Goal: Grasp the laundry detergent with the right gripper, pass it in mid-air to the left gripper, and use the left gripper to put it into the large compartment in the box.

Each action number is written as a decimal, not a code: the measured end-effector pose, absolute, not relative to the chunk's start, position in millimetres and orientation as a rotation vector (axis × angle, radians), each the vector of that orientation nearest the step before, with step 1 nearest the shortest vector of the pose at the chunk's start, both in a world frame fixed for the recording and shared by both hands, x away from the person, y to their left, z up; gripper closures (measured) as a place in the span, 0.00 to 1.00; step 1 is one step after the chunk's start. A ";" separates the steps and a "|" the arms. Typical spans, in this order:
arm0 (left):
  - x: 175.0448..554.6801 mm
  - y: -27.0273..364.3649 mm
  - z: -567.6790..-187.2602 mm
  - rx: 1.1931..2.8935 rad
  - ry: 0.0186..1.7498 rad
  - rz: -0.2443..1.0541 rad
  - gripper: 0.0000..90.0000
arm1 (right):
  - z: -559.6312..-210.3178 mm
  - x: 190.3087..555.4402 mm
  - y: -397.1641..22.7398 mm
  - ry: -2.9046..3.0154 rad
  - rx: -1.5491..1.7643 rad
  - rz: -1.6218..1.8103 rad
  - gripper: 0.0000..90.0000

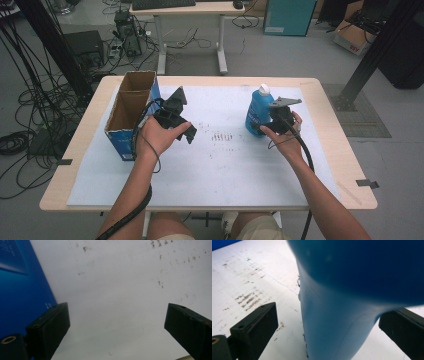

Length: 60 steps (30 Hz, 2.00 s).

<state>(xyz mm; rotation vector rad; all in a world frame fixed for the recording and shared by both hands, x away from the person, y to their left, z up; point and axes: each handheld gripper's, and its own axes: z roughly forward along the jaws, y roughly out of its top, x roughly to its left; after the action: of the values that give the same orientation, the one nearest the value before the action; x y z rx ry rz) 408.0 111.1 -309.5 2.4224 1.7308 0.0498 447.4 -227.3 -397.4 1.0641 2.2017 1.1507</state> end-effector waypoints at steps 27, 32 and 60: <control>408.9 108.6 -307.2 2.421 1.717 0.060 0.07 | -397.0 446.1 -226.5 2.188 1.042 1.172 0.02; 408.5 108.0 -306.3 2.418 1.718 0.062 0.07 | -396.2 445.0 -226.8 2.183 1.043 1.177 0.02; 409.1 106.7 -304.0 2.420 1.710 0.071 0.07 | -397.8 443.8 -226.0 2.178 1.046 1.189 0.02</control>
<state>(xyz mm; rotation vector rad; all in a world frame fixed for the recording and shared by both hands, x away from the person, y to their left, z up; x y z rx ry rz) 409.1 106.7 -304.0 2.4205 1.7099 0.0706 443.8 -226.0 -397.8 1.0456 2.1779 1.1886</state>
